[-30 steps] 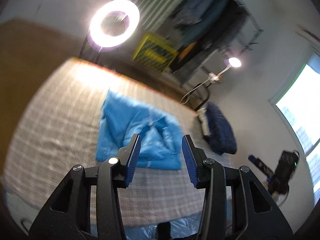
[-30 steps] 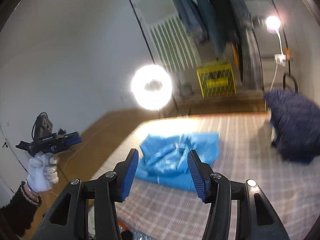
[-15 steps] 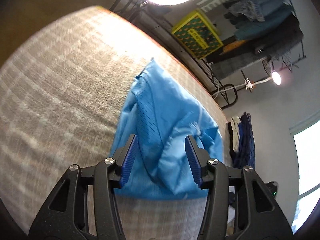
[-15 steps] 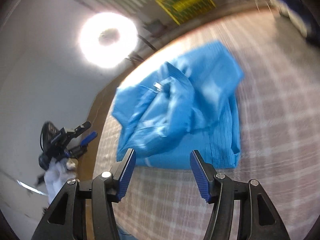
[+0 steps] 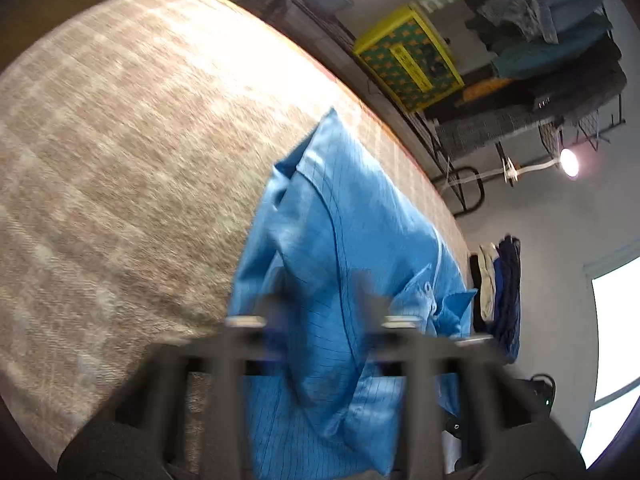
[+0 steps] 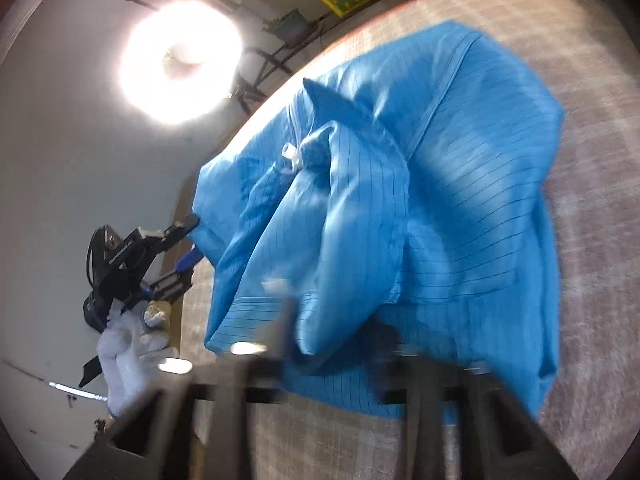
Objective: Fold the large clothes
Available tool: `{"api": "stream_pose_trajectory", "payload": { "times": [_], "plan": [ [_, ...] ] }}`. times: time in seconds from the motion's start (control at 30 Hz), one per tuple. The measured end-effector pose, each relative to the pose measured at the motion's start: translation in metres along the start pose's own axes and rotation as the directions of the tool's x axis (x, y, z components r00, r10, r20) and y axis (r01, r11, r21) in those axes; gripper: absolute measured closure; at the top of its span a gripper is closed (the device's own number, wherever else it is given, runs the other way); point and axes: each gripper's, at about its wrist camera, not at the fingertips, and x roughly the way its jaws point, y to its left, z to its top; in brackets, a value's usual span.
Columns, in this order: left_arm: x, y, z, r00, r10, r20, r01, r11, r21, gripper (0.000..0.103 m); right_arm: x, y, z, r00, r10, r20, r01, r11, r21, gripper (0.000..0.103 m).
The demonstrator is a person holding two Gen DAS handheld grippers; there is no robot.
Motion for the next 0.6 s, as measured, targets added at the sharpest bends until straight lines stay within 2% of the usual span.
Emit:
{"api": "stream_pose_trajectory", "payload": {
  "times": [0.03, 0.1, 0.3, 0.33, 0.4, 0.47, 0.6],
  "plan": [
    [-0.001, -0.001, -0.001, 1.000, -0.004, -0.003, 0.004, 1.000, -0.003, 0.101, -0.001, -0.001, -0.003, 1.000, 0.018, -0.002, -0.018, 1.000, 0.006, 0.099],
    [-0.005, 0.001, -0.003, 1.000, -0.025, -0.012, 0.025, 1.000, -0.009, 0.102, -0.008, 0.002, -0.008, 0.999, 0.034, 0.016, -0.034, 0.999, 0.001, 0.102],
    [-0.030, 0.007, -0.014, 0.990, -0.119, -0.070, 0.117, 0.993, -0.031, 0.103, -0.042, 0.025, -0.029, 0.990, 0.137, 0.043, -0.137, 0.990, -0.018, 0.103],
    [-0.032, 0.012, -0.017, 0.990, -0.111, -0.083, 0.109, 0.994, -0.033, 0.103, -0.048, 0.029, -0.035, 0.987, 0.156, 0.042, -0.155, 0.988, -0.026, 0.103],
    [-0.025, 0.020, -0.025, 0.993, -0.027, -0.115, 0.026, 1.000, -0.011, 0.103, -0.054, 0.036, -0.049, 0.986, 0.160, 0.039, -0.157, 0.986, -0.062, 0.103],
    [-0.015, 0.032, -0.033, 0.988, 0.033, -0.153, -0.035, 0.999, -0.011, 0.103, -0.049, 0.037, -0.056, 0.995, 0.099, 0.031, -0.095, 0.990, -0.105, 0.103],
    [-0.017, 0.028, -0.033, 0.987, 0.049, -0.151, -0.045, 0.999, 0.028, 0.103, -0.031, 0.008, -0.058, 0.999, 0.030, -0.016, -0.030, 0.999, -0.030, 0.103]
  ]
}}
